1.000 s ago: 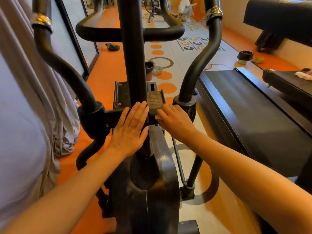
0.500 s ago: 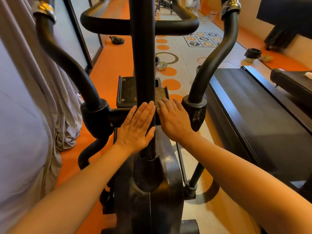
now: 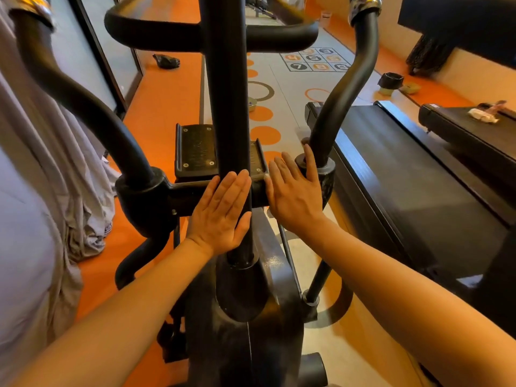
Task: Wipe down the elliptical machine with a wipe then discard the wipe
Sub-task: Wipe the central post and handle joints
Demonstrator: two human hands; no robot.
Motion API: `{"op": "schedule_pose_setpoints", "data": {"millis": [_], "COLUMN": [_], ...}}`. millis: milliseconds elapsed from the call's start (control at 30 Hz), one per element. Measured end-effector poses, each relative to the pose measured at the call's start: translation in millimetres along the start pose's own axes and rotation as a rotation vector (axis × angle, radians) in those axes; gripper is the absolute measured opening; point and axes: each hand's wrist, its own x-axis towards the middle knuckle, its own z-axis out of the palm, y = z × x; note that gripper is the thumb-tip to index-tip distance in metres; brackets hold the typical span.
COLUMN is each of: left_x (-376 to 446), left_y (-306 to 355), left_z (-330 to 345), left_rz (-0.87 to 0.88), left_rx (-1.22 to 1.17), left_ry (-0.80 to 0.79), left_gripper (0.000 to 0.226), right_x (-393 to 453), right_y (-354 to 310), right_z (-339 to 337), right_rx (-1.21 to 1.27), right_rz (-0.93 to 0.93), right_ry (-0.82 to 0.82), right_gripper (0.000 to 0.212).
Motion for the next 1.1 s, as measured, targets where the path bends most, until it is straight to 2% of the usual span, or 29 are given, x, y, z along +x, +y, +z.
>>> {"op": "schedule_pose_setpoints", "data": {"millis": [100, 233, 367, 467, 600, 700, 800, 900, 1033, 1100], "left_x": [0, 0, 0, 1, 0, -1, -2, 0, -1, -1], "left_y": [-1, 0, 1, 2, 2, 1, 0, 1, 1, 1], "left_z": [1, 1, 0, 0, 2, 3, 2, 1, 4, 5], "left_rz": [0.004, -0.005, -0.014, -0.014, -0.003, -0.003, -0.002, -0.005, -0.006, -0.01], "left_rx": [-0.002, -0.025, -0.036, -0.028, -0.034, -0.04, -0.032, -0.035, -0.035, -0.039], "left_ry": [0.008, 0.013, 0.022, 0.023, 0.031, 0.026, 0.023, 0.023, 0.035, 0.039], "left_gripper": [0.064, 0.065, 0.079, 0.08, 0.071, 0.064, 0.064, 0.064, 0.065, 0.07], "right_x": [1, 2, -4, -11, -1, 4, -2, -6, -6, -4], "right_y": [-15, -23, -11, -13, -38, -34, -12, 0, -17, -28], "right_z": [5, 11, 8, 6, 8, 7, 4, 1, 4, 8], "right_rx": [0.1, 0.218, 0.148, 0.087, 0.249, 0.375, 0.217, 0.009, 0.105, 0.209], "right_rz": [0.035, -0.021, -0.053, 0.068, 0.212, 0.112, -0.022, 0.053, 0.167, 0.148], "right_ry": [0.049, 0.063, 0.094, 0.135, 0.163, 0.11, 0.063, 0.053, 0.066, 0.07], "right_gripper": [0.045, 0.043, 0.048, 0.044, 0.035, 0.038, 0.043, 0.047, 0.044, 0.043]}}
